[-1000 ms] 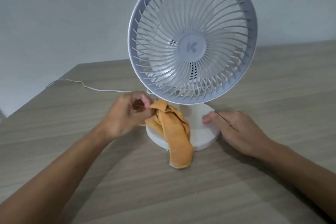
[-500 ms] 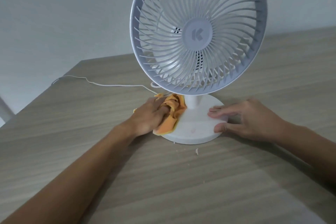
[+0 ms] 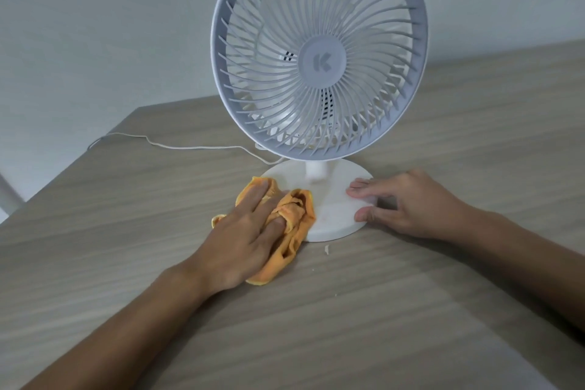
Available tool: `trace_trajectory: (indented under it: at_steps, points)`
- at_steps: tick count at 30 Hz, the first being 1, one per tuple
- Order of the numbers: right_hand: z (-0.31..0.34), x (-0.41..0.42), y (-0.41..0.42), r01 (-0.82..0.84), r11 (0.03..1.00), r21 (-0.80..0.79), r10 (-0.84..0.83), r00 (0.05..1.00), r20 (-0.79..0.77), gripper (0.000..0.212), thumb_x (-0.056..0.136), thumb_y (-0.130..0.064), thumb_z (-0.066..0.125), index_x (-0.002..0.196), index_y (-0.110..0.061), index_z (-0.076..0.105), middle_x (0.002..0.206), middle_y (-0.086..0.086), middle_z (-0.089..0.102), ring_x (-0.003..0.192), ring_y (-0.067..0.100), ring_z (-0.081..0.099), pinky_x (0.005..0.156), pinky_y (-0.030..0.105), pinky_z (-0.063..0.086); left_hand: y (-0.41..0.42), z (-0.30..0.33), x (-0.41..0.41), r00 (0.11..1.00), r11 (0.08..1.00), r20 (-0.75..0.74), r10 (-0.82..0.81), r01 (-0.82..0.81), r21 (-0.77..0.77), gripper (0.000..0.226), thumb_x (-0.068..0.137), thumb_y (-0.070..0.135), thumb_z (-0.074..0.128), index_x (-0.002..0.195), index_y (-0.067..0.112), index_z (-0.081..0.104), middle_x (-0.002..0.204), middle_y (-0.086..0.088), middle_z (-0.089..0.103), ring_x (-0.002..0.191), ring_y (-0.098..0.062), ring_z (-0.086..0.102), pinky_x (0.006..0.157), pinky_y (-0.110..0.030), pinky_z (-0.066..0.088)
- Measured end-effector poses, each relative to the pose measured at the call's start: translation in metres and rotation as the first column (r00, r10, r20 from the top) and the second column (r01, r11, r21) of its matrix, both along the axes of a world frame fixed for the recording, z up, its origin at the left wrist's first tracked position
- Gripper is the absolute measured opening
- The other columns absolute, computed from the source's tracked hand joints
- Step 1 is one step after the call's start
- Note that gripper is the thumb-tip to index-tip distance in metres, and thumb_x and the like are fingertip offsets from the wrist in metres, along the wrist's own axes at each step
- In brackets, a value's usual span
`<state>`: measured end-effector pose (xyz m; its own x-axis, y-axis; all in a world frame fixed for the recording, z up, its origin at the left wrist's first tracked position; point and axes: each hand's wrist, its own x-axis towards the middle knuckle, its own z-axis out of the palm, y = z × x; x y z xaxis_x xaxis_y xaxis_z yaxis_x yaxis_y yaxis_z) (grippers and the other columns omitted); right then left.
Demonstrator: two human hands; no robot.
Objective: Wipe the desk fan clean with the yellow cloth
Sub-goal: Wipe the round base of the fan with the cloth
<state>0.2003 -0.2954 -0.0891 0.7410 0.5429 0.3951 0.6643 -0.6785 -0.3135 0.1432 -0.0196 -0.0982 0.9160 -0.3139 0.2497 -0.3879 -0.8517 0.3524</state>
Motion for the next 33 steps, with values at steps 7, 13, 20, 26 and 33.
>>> trace_trajectory:
  at_steps: [7, 13, 20, 26, 33]
  points:
    - [0.003, 0.007, -0.006, -0.059, 0.998, -0.015, 0.058, 0.996, -0.071, 0.065, 0.066, -0.057, 0.071, 0.123, -0.026, 0.064, 0.128, -0.01, 0.06, 0.121, -0.017, 0.039, 0.101, -0.001, 0.026, -0.036, 0.009, 0.018, 0.998, 0.999, 0.042, 0.037, -0.036, -0.027, 0.042, 0.105, 0.029, 0.037, 0.146, 0.024, 0.047, 0.158, 0.002, 0.036, 0.149, -0.01, 0.018, 0.107, -0.01, 0.005]
    - [0.003, 0.009, -0.006, -0.06, 0.998, -0.026, 0.059, 0.997, -0.053, 0.059, 0.07, -0.051, 0.074, 0.122, -0.024, 0.065, 0.128, -0.006, 0.062, 0.12, -0.015, 0.041, 0.106, 0.01, 0.032, -0.05, 0.006, 0.007, 0.989, 0.99, 0.051, -0.138, 0.139, -0.026, 0.042, 0.101, 0.041, 0.04, 0.141, 0.037, 0.05, 0.157, 0.011, 0.038, 0.146, 0.0, 0.023, 0.116, -0.015, 0.011]
    - [-0.001, 0.013, -0.006, -0.055, 0.998, 0.02, 0.056, 0.996, -0.066, 0.06, 0.065, -0.046, 0.081, 0.119, -0.026, 0.067, 0.127, -0.008, 0.062, 0.116, -0.024, 0.035, 0.096, -0.007, 0.022, -0.024, 0.001, -0.001, 0.993, 0.808, 0.021, -0.118, 0.109, -0.579, 0.039, 0.091, 0.044, 0.046, 0.065, 0.015, 0.055, 0.055, 0.016, 0.048, 0.052, 0.004, 0.042, 0.049, -0.014, 0.038]
    - [-0.003, 0.012, -0.007, -0.061, 0.996, 0.071, 0.067, 0.995, -0.077, 0.059, 0.063, -0.042, 0.084, 0.116, -0.024, 0.069, 0.124, -0.006, 0.064, 0.116, -0.022, 0.04, 0.097, -0.004, 0.026, 0.018, 0.005, 0.038, 0.945, 0.836, 0.174, 0.277, -0.148, -0.528, 0.04, 0.096, 0.047, 0.041, 0.063, 0.028, 0.053, 0.053, 0.016, 0.052, 0.05, 0.0, 0.041, 0.051, -0.02, 0.038]
    - [-0.001, 0.021, -0.015, -0.114, 0.992, 0.051, 0.12, 0.98, -0.156, 0.052, 0.071, -0.027, 0.082, 0.12, -0.027, 0.066, 0.127, -0.012, 0.06, 0.113, -0.026, 0.041, 0.1, -0.001, 0.027, 0.004, 0.004, 0.058, 0.969, 0.959, -0.063, 0.24, -0.247, -0.138, 0.041, 0.104, 0.036, 0.039, 0.141, 0.022, 0.049, 0.148, -0.008, 0.052, 0.14, -0.029, 0.042, 0.108, -0.033, 0.034]
